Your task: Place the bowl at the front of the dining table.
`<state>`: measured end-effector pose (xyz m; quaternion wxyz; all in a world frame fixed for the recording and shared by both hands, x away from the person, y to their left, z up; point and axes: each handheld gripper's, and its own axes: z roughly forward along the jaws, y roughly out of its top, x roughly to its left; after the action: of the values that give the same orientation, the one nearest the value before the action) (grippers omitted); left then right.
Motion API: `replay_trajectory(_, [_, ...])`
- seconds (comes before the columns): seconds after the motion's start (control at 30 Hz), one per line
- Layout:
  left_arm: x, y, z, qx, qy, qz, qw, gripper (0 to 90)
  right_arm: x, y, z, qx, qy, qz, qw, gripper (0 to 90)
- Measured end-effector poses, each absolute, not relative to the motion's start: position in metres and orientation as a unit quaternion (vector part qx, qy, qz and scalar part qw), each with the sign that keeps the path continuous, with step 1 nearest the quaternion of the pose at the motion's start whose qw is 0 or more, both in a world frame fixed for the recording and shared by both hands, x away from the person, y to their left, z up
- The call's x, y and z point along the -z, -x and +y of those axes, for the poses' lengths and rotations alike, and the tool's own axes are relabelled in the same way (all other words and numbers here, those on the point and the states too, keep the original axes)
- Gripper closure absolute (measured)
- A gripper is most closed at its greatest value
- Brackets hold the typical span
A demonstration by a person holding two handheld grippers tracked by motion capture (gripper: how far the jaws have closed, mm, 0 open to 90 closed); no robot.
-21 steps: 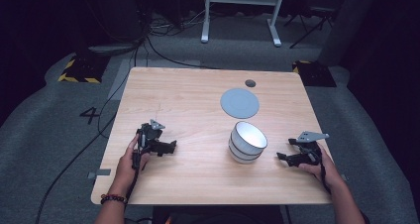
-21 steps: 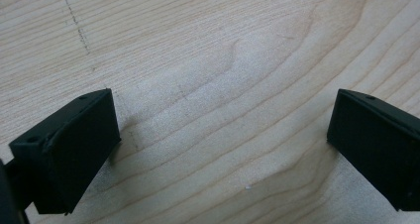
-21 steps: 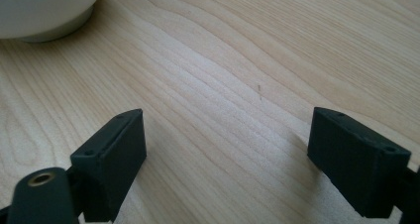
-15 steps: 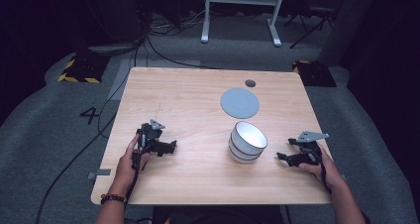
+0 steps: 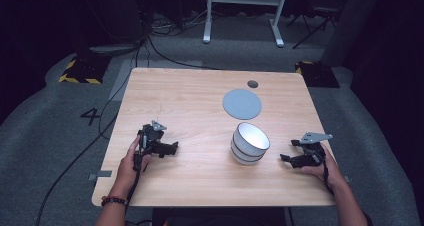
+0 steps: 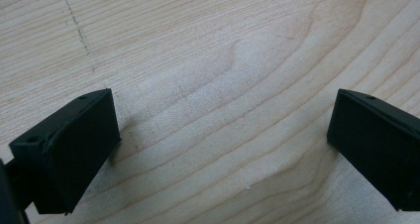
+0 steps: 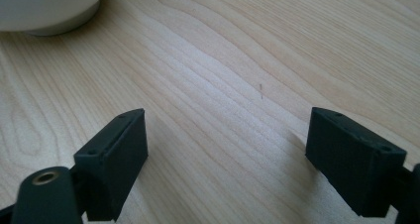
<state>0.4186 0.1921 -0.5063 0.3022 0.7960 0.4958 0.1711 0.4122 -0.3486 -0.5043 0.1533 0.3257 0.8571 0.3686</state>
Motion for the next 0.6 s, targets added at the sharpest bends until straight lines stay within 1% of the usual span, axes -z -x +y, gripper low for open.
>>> replay_trajectory(0.13, [0.506, -0.419, 0.192, -0.171, -0.796, 0.496, 0.302, 0.0, 0.502, -0.412, -0.349, -0.366, -0.328, 0.856, 0.163, 20.0])
replay_trajectory(0.53, [0.506, -0.419, 0.192, -0.171, -0.796, 0.496, 0.302, 0.0, 0.483, -0.404, -0.349, -0.391, -0.327, 0.843, 0.169, 21.7])
replay_trajectory(0.6, [0.506, -0.419, 0.192, -0.171, -0.796, 0.496, 0.302, 0.0, 0.481, -0.403, -0.349, -0.395, -0.325, 0.844, 0.162, 21.2])
